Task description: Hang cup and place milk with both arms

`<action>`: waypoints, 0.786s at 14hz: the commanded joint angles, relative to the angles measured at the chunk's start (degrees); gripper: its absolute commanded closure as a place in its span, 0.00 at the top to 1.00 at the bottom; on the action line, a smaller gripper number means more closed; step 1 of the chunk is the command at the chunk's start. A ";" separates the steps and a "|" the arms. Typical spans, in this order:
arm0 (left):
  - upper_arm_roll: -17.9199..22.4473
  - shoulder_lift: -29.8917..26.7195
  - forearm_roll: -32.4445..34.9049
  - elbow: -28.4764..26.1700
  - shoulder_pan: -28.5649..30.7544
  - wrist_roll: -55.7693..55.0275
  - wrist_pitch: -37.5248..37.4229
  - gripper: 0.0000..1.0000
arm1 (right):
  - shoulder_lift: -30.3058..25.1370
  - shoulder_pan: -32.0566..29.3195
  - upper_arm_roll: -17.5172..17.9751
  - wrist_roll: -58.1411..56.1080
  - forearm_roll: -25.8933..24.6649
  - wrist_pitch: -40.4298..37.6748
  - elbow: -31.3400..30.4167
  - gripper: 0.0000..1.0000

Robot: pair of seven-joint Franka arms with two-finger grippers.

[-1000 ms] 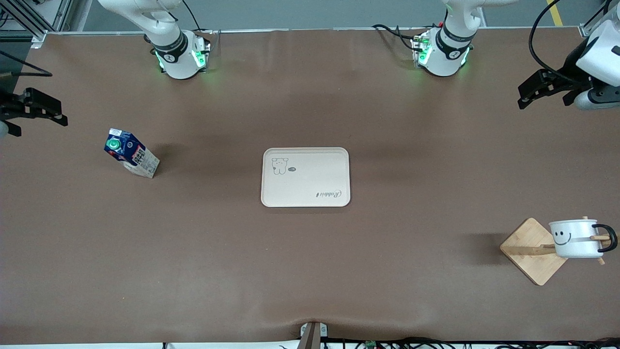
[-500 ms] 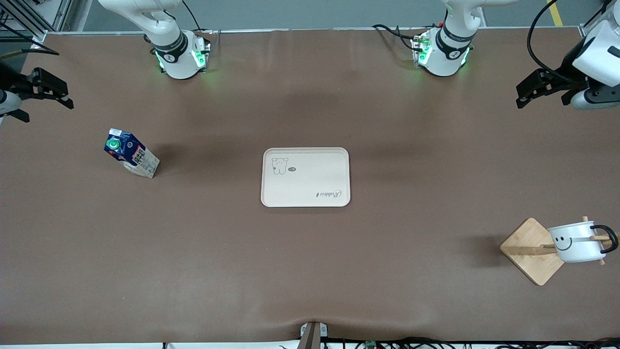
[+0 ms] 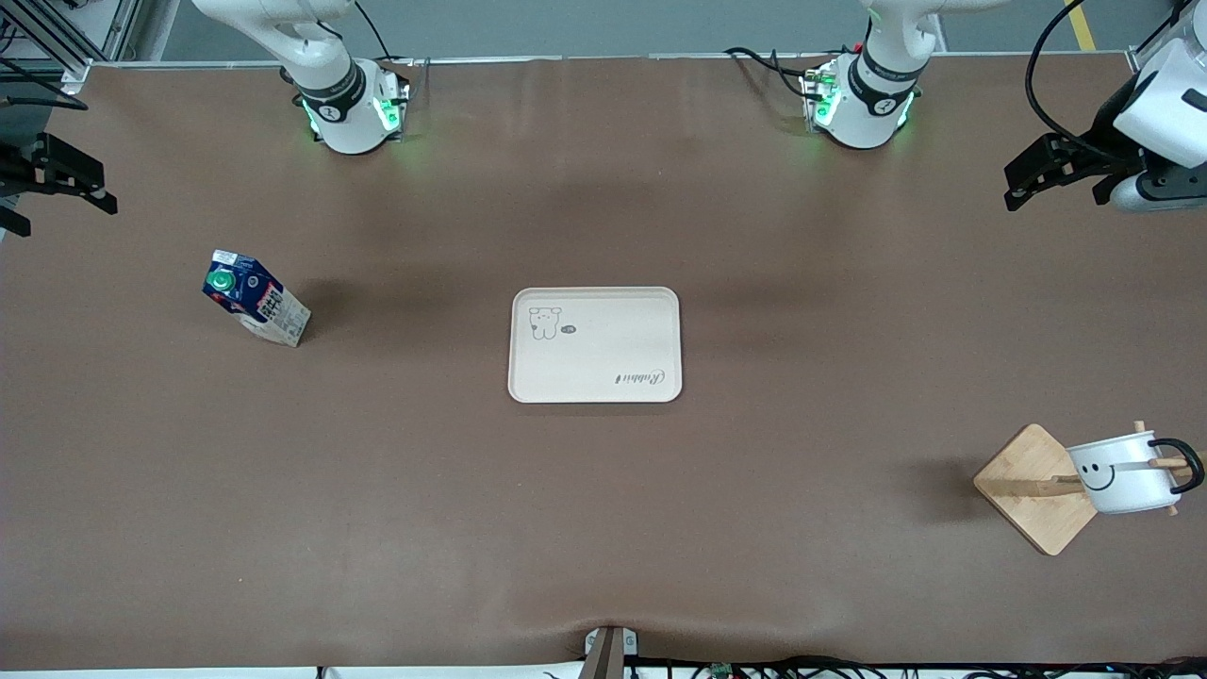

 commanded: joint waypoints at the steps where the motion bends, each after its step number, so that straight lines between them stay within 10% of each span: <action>1: -0.43 0.48 1.21 1.18 0.25 0.05 -0.84 1.00 | -0.66 -0.51 0.50 3.50 0.75 -0.39 0.06 1.00; 11: 0.01 0.66 1.12 2.49 0.51 0.75 -0.84 1.00 | -0.48 -1.48 0.50 9.32 4.88 -1.97 0.32 1.00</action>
